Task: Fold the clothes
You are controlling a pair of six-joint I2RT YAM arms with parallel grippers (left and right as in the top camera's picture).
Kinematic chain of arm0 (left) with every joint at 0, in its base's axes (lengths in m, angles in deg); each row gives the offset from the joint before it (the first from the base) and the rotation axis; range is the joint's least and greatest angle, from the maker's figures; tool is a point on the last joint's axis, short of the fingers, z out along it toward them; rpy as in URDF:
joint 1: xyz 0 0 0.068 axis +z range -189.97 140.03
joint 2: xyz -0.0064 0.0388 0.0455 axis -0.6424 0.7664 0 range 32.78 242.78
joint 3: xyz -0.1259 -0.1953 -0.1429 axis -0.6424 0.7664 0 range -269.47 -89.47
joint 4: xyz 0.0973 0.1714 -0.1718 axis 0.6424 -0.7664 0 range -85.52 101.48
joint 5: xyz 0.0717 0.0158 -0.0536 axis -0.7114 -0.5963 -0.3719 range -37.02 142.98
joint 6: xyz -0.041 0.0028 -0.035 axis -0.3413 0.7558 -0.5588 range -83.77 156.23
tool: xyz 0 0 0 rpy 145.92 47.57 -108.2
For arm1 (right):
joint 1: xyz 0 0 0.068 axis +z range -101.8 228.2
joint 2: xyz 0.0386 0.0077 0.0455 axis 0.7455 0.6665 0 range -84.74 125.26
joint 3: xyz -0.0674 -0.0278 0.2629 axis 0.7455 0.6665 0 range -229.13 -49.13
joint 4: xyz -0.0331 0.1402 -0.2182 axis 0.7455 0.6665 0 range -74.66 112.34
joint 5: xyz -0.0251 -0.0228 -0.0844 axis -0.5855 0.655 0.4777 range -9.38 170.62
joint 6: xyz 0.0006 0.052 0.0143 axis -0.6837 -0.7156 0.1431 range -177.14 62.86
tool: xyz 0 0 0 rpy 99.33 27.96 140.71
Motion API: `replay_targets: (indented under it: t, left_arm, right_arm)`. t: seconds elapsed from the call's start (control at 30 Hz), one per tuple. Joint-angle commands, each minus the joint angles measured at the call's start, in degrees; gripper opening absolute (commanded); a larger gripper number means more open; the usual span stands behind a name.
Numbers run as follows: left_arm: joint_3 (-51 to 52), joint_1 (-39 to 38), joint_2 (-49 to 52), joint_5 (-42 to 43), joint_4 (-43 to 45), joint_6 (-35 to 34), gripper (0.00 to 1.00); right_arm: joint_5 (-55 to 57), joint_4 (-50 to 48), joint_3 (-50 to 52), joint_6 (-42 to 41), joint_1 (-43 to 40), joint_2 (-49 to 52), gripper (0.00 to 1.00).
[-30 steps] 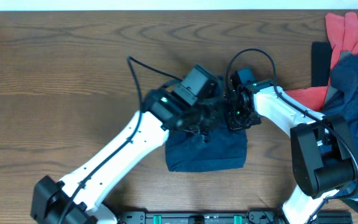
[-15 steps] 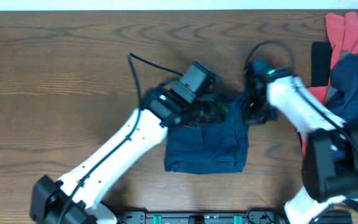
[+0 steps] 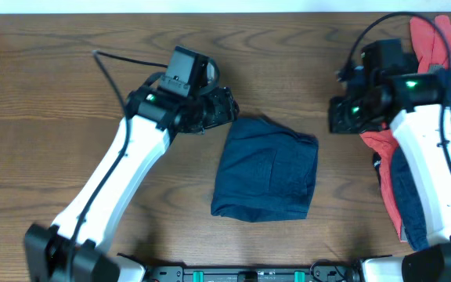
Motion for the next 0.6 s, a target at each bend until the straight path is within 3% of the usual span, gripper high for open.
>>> replay_targets:
  t: [0.0, 0.27, 0.43, 0.57]
  left_arm:
    - [0.22, 0.17, 5.66, 0.90, 0.50, 4.98, 0.67]
    - [0.22, 0.15, 18.84, 3.13, 3.82, 7.02, 0.67]
    - [0.22, 0.07, 25.24, 6.43, 3.06, 7.52, 0.66]
    - [0.22, 0.04, 28.26, 5.53, -2.49, 5.11, 0.66]
  right_arm:
    - [-6.49, -0.76, 5.16, 1.07, 3.65, 1.77, 0.03]
    - [-17.25, -8.50, 20.70, 0.48, 9.66, 2.27, 0.02]
    - [-17.00, -10.71, 27.89, -0.31, 12.26, 2.27, 0.02]
    - [-8.79, -13.99, 32.44, -8.57, 11.30, 2.49, 0.02]
